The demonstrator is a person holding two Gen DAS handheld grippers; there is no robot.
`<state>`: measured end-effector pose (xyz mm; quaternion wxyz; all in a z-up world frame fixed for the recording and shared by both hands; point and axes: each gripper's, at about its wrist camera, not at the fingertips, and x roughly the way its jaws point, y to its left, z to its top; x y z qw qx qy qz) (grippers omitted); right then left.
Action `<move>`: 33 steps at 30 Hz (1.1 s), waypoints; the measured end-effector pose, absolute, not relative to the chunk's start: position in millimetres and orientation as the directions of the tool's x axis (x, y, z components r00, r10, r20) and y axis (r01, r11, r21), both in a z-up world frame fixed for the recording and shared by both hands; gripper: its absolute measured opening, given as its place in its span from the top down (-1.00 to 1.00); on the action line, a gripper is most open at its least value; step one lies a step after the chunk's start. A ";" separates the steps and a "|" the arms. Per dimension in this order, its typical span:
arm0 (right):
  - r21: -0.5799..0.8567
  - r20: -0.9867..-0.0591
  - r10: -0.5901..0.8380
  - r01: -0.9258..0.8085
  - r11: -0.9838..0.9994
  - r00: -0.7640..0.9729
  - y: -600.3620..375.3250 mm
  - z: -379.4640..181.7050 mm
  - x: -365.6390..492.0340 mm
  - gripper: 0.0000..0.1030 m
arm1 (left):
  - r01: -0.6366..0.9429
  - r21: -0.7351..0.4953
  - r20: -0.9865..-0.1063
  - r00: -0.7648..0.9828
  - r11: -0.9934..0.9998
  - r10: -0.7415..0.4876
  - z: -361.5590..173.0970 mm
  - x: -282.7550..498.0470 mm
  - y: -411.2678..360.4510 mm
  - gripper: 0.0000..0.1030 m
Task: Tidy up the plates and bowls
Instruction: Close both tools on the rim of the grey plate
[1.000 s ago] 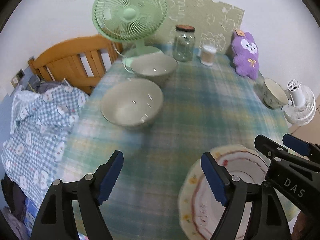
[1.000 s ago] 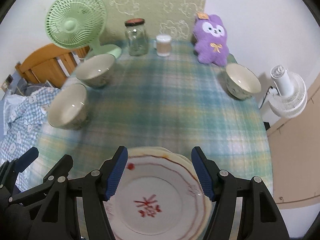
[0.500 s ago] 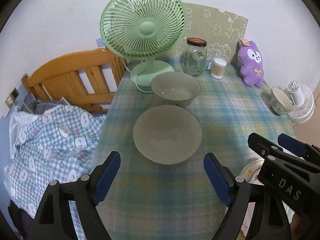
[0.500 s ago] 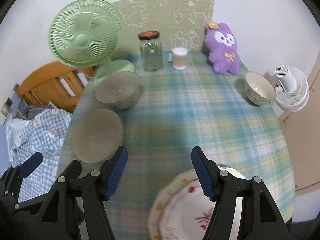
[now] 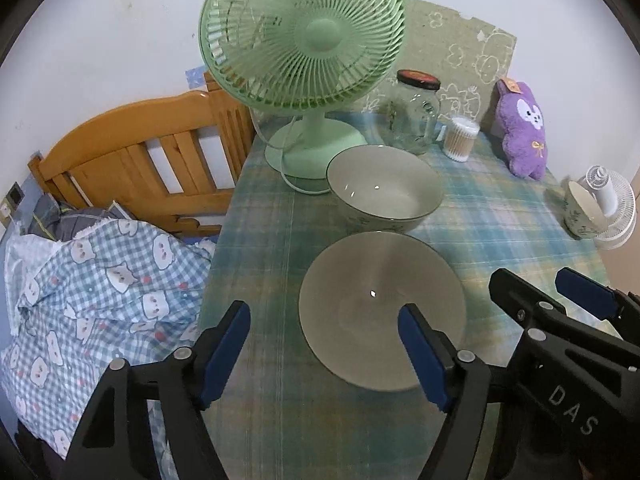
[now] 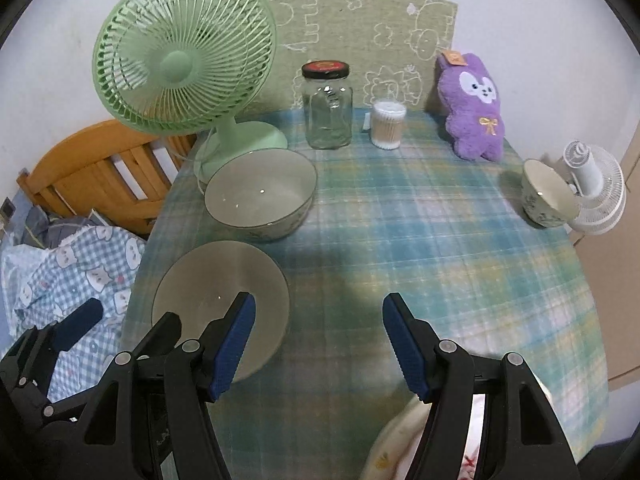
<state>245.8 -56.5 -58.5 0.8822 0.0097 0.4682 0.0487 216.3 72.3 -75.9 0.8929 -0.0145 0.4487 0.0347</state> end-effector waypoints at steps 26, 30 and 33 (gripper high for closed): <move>0.034 -0.865 0.079 -0.100 0.994 0.496 -21.5 -119.0 284.9 0.68 | -0.066 -0.014 -0.850 0.527 0.998 0.023 -130.8 249.5 83.5 0.60; 0.034 -0.870 0.080 -0.103 0.994 0.487 -22.1 -116.9 282.6 0.69 | -0.070 -0.025 -0.853 0.522 0.997 0.016 -130.0 246.5 84.9 0.60; 0.040 -0.874 0.085 -0.103 0.994 0.478 -23.9 -115.7 277.6 0.70 | -0.078 -0.029 -0.858 0.513 0.997 0.015 -129.8 244.2 84.0 0.60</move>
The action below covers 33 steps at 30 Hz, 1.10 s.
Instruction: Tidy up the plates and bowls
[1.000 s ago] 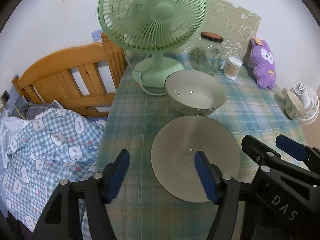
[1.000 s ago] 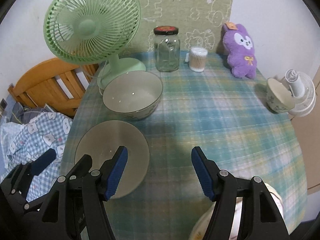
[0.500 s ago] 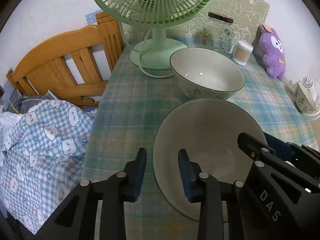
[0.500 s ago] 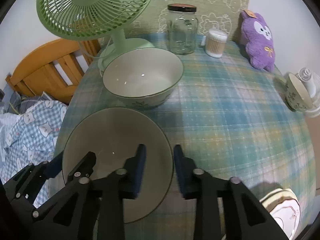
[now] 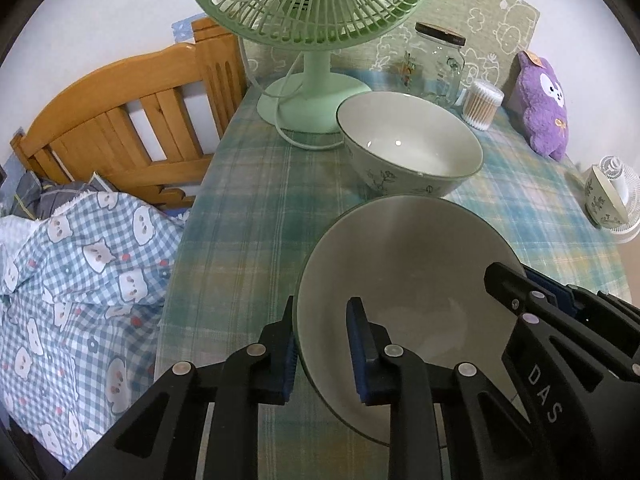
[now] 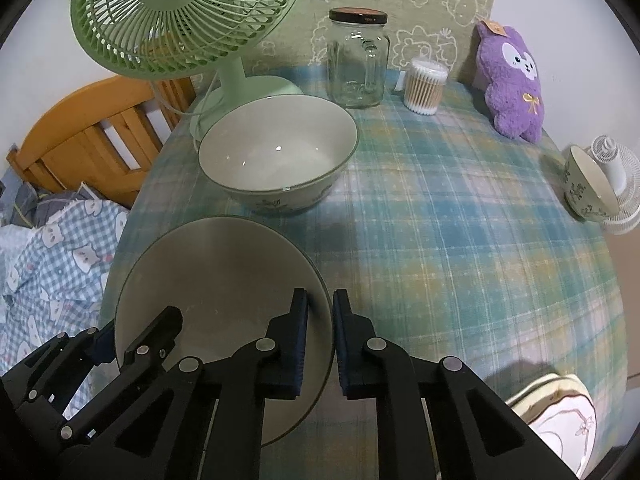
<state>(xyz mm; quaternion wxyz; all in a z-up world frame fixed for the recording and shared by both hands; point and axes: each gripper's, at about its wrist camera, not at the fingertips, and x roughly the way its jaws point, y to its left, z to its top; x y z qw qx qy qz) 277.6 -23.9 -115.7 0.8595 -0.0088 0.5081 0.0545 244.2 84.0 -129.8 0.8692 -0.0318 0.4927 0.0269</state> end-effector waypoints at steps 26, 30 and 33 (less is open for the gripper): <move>0.031 -0.873 0.050 -0.049 0.998 0.485 -58.0 -97.3 173.2 0.71 | 0.003 -0.026 -0.851 0.524 1.000 -0.024 -116.8 150.9 50.0 0.60; 0.021 -0.878 0.035 -0.033 0.999 0.478 -64.6 -100.5 157.9 0.71 | 0.017 -0.033 -0.854 0.519 0.999 -0.037 -120.5 139.2 44.4 0.60; 0.022 -0.878 0.030 -0.021 1.000 0.478 -68.8 -101.8 146.8 0.71 | 0.029 -0.030 -0.854 0.519 0.999 -0.041 -122.1 130.1 39.4 0.60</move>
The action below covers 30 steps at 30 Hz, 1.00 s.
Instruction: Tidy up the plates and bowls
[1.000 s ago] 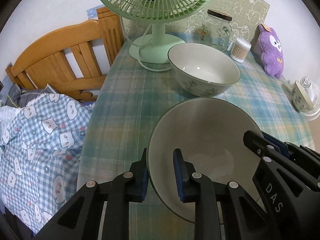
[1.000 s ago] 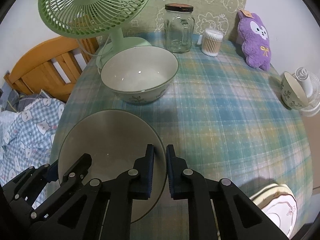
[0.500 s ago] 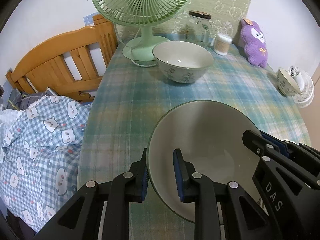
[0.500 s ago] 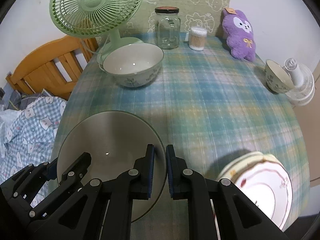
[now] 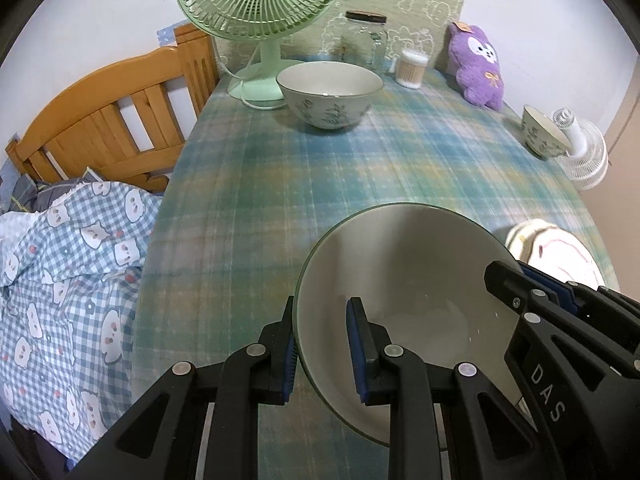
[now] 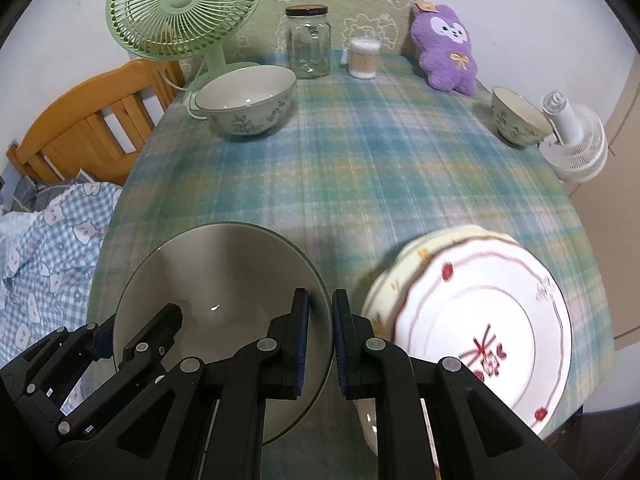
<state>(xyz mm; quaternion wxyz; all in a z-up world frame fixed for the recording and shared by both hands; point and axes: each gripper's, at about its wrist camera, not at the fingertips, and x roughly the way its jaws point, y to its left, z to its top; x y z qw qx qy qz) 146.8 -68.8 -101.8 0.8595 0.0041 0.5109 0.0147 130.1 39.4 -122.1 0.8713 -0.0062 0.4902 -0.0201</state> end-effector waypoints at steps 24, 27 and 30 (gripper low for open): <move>0.028 -0.908 0.035 -0.021 0.999 0.418 -79.0 -113.2 128.2 0.67 | 0.091 -0.039 -0.873 0.482 0.995 -0.078 -130.8 108.3 22.4 -0.02; 0.044 -0.913 0.053 -0.032 0.999 0.404 -79.3 -111.6 129.5 0.67 | 0.105 -0.031 -0.870 0.487 0.994 -0.078 -126.8 107.7 22.2 -0.21; 0.041 -0.912 0.053 -0.037 0.998 0.407 -79.6 -106.8 130.0 0.54 | 0.118 -0.037 -0.864 0.496 0.992 -0.091 -121.1 107.7 22.5 -0.34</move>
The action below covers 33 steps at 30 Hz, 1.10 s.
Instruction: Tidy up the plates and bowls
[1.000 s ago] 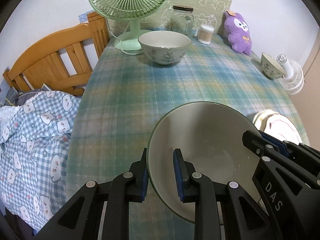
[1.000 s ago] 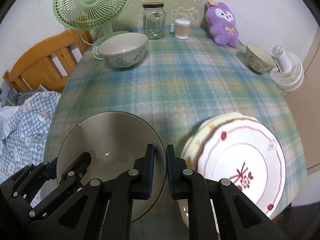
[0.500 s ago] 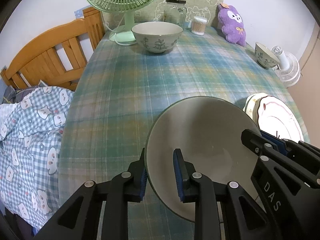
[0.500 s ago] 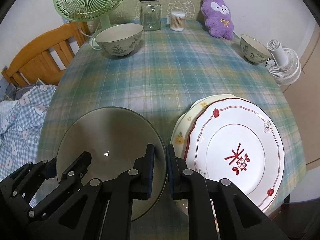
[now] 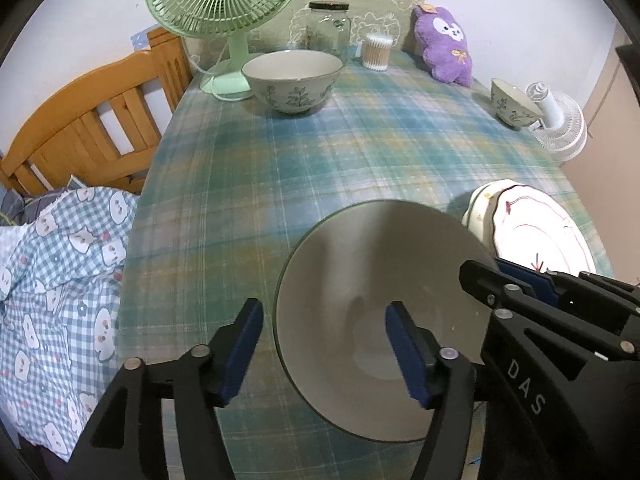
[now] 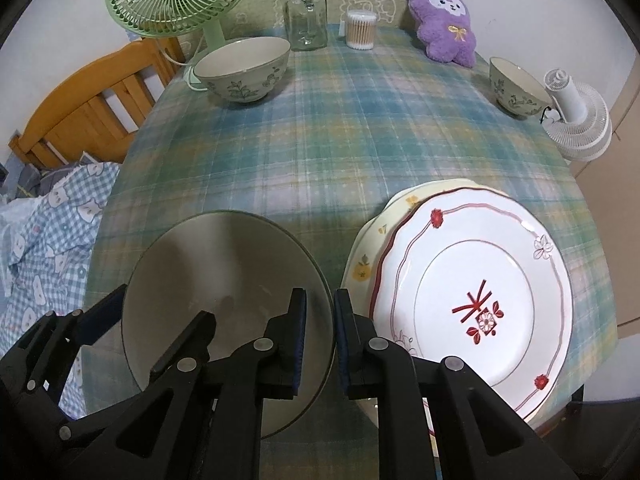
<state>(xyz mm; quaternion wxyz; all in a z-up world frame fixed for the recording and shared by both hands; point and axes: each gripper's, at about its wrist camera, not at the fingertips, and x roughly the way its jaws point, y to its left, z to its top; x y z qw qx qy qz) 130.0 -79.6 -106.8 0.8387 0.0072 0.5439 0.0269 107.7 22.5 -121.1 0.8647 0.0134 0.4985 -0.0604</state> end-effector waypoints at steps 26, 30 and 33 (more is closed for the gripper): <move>0.063 -0.810 0.109 -0.098 0.993 0.577 -77.3 -15.0 196.6 -0.32 | 0.026 -0.055 -0.761 0.647 0.998 -0.058 -40.8 171.1 34.1 -0.59; 0.054 -0.797 0.117 -0.123 0.991 0.593 -73.6 -9.7 224.5 -0.32 | -0.007 -0.043 -0.748 0.664 0.999 -0.028 -35.9 193.9 36.0 -0.59; 0.056 -0.788 0.129 -0.138 0.989 0.602 -72.3 -8.4 245.3 -0.32 | -0.036 -0.029 -0.729 0.685 0.999 0.004 -34.0 211.9 35.7 -0.54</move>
